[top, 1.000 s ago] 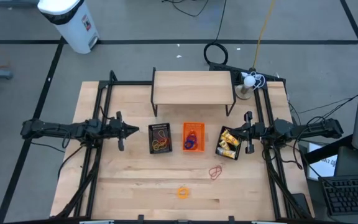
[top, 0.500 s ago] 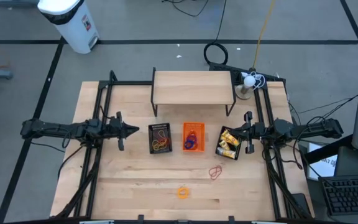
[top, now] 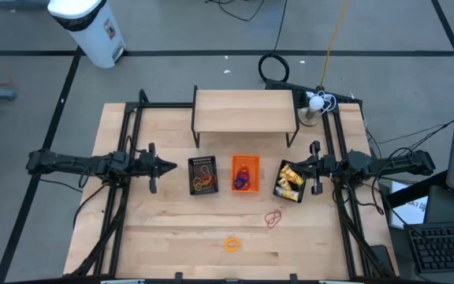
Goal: Pick & Place Office Desk Supplies
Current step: Put the yellow spring rubber band into the orange bin
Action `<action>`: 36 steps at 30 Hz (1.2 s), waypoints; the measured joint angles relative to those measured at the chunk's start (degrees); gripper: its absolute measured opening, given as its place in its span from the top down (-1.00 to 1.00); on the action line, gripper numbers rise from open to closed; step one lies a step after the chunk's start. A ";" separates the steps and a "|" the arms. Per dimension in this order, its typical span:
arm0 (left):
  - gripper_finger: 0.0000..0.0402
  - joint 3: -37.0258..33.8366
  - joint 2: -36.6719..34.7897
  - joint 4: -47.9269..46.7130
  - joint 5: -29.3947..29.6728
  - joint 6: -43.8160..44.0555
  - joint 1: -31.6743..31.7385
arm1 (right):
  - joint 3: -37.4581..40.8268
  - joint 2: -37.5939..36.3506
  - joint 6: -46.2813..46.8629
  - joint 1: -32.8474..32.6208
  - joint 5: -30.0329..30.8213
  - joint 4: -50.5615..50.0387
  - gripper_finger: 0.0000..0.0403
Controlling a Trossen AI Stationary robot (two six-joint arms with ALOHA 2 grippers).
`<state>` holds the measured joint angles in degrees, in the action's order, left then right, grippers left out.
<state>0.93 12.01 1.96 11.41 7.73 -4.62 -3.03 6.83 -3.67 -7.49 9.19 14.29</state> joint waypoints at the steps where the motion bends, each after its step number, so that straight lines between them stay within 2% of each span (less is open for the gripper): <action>1: 0.91 0.00 0.00 0.02 0.21 0.50 0.00 | 0.00 0.01 0.11 0.00 0.00 0.18 0.98; 6: 0.91 0.00 0.00 0.00 0.41 3.96 0.01 | 0.00 2.78 4.76 -1.28 -0.16 1.89 1.00; 10: 0.91 0.00 0.00 0.01 0.44 6.05 0.04 | -0.09 10.33 4.46 -5.68 3.02 10.91 1.00; 12: 0.90 0.00 0.00 0.00 0.44 6.72 0.04 | -1.11 15.75 3.41 -8.78 5.83 15.06 1.00; 15: 0.90 0.00 -0.02 0.00 0.47 8.89 0.04 | -4.40 26.44 3.17 -14.35 13.48 16.34 1.00; 20: 0.90 0.00 -0.02 0.01 0.23 11.35 0.04 | -14.94 45.74 4.27 -21.90 23.97 18.82 1.00; 23: 0.90 -0.02 -0.02 -0.14 -2.77 11.96 0.04 | -22.17 56.44 4.21 -24.45 26.89 17.91 1.00; 32: 0.90 -0.11 0.00 -0.92 -12.94 13.36 0.04 | -45.08 79.48 7.12 -26.75 26.19 5.90 1.00; 36: 0.91 -0.11 0.00 -1.20 -12.91 13.83 0.04 | -55.03 87.74 11.44 -26.62 19.42 -1.22 1.00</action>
<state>0.82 12.01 0.75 -1.50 21.56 -4.58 -58.06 94.57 7.77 -34.11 28.61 13.08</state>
